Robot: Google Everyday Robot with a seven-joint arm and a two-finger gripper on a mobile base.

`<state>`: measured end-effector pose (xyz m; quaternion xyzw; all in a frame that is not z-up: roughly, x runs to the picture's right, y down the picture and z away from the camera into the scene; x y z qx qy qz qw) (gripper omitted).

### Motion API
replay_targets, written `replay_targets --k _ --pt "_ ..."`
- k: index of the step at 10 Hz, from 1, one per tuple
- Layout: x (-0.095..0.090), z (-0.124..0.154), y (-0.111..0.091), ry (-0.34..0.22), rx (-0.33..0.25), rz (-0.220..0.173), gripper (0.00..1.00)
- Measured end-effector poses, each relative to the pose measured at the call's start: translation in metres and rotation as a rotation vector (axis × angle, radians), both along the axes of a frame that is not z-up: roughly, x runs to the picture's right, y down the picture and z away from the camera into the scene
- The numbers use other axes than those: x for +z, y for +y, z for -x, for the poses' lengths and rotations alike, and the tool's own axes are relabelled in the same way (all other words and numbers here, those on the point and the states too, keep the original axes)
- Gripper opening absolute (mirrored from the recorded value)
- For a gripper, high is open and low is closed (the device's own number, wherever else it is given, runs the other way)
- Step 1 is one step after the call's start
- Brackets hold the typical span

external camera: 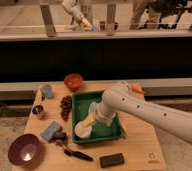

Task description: Place brush in paper cup

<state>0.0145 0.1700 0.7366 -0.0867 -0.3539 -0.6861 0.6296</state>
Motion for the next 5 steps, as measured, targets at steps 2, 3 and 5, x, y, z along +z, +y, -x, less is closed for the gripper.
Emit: replay_targets --k 2,3,5 --pt "0.0 0.0006 0.0 -0.001 -0.001 0.0 0.8" --pt "0.0 0.0006 0.0001 -0.001 -0.001 0.0 0.8" --pt "0.0003 0.001 0.0009 -0.002 -0.001 0.001 0.8"
